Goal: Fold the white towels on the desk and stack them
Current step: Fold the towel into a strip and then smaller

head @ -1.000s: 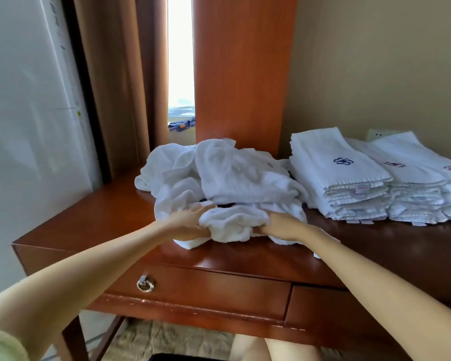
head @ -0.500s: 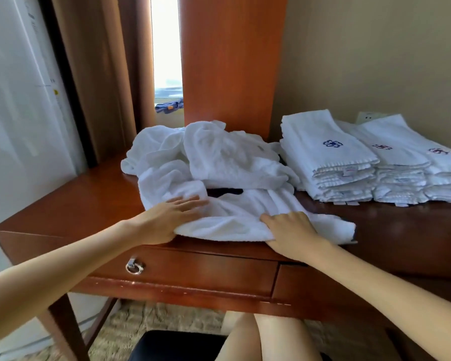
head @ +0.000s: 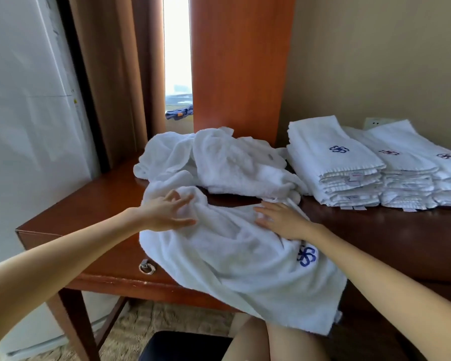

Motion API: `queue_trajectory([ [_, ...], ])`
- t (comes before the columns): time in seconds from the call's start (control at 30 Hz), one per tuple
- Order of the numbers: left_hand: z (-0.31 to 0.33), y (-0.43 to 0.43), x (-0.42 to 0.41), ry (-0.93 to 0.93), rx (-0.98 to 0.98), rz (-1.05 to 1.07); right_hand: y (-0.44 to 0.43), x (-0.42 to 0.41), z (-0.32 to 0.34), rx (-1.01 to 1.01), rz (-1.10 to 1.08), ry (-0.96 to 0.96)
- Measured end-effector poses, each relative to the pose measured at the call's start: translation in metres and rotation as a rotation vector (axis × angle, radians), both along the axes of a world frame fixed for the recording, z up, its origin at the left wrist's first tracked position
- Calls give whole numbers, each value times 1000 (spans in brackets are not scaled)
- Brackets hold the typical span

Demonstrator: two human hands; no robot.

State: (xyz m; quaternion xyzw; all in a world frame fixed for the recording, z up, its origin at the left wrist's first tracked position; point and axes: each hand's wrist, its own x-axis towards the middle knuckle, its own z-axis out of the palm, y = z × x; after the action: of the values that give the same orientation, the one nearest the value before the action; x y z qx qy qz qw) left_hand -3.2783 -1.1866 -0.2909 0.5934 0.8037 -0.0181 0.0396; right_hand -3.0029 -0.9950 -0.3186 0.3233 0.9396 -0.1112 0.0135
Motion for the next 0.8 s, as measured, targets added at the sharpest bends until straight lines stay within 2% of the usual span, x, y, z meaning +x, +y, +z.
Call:
queue_trajectory([
  [0.17, -8, -31, -26, -66, -110, 312, 21, 39, -15, 54, -173, -13],
  [0.3, 4, -61, -48, 17, -374, 389, 35, 64, -15, 17, -279, 12],
  [0.37, 7, -56, -43, -3, -317, 419, 33, 61, -13, 19, -262, 60],
  [0.43, 3, -43, -27, 9, -168, 394, 29, 56, -13, -42, -256, 218],
  [0.5, -4, -26, -6, 42, -37, 277, 23, 57, -9, -211, -256, 426],
  [0.57, -7, -10, 14, -7, -34, 67, 21, 67, -2, -319, -229, 522],
  [0.7, -12, 15, 40, -92, -107, -222, 23, 96, 7, -241, -87, 173],
  [0.8, -10, 33, 46, -133, -48, -186, 19, 109, 18, -242, -78, 20],
])
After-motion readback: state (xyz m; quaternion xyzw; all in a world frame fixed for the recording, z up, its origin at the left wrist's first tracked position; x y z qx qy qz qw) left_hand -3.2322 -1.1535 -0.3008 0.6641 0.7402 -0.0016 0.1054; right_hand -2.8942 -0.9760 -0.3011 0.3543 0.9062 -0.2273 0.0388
